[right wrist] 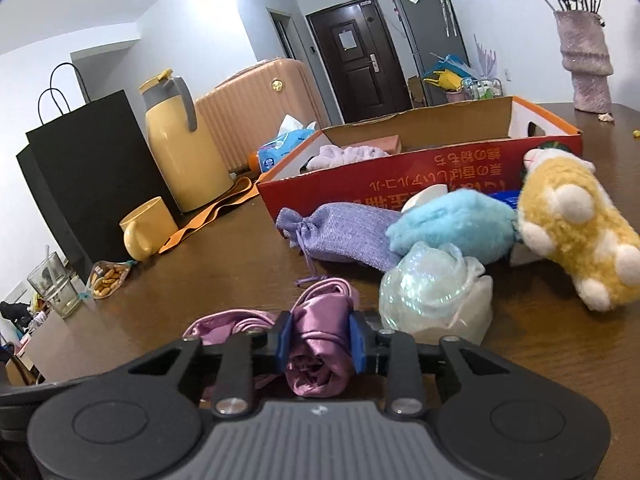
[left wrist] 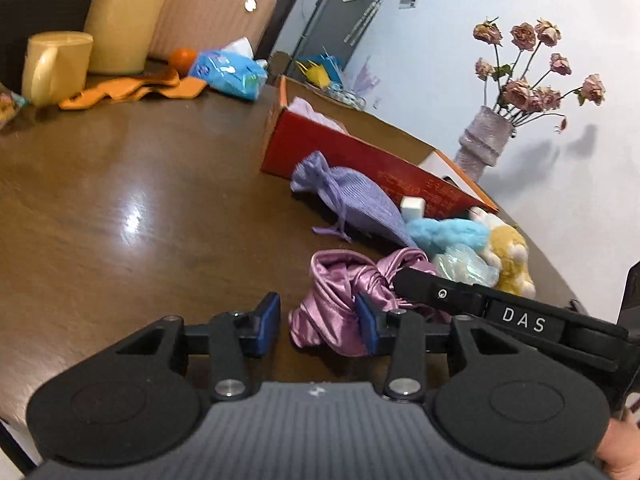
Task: Organize soft objects
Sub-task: 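Lift the satin scrunchie with the right gripper toward the box, then lower the pink scrunchie into the box and open the right gripper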
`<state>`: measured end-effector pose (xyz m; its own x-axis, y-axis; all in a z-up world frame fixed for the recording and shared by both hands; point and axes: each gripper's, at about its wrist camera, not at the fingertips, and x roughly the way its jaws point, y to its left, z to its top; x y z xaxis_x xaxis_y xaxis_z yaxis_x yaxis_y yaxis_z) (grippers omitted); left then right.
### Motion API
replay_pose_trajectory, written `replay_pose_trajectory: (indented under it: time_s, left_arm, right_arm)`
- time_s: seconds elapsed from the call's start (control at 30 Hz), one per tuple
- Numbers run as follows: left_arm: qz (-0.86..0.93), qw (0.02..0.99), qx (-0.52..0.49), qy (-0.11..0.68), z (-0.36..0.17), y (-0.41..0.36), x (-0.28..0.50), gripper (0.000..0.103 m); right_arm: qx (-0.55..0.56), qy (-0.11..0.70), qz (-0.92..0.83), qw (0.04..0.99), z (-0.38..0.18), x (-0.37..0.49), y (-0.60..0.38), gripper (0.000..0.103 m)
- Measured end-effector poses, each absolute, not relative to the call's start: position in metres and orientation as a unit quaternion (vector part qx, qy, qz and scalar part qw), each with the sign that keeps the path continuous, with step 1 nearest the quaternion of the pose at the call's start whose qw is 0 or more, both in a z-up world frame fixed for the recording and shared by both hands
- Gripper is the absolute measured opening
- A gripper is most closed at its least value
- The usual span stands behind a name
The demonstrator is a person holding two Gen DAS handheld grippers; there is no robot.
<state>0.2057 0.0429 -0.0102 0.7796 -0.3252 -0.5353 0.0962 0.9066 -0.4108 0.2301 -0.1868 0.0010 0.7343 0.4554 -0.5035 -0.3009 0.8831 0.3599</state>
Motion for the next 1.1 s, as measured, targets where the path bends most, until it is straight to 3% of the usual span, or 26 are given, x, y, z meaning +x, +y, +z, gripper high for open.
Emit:
replay_pose_trajectory:
  time_s: [0.2,0.67,0.87,1.1]
  left_arm:
    - [-0.148,0.923,-0.187,0.303,-0.009,0.036,0.193,0.02]
    - [-0.21,0.929,-0.172,0.252,0.045,0.01,0.203,0.018]
    - [-0.208,0.93,-0.186,0.239,0.089,0.018,0.285,0.018]
    - [-0.163,0.93,-0.173,0.28,0.099,0.023,0.386,0.018]
  right_arm:
    - [0.132,0.294,0.194,0.926,0.002,0.207,-0.197,0.026]
    - [0.161,0.24,0.186,0.939,0.041,0.197,-0.236,0.026]
    - [0.135,0.21,0.199,0.948,0.095,0.264,-0.233,0.026]
    - [0.155,0.265,0.201,0.93,0.108,0.389,-0.216,0.025]
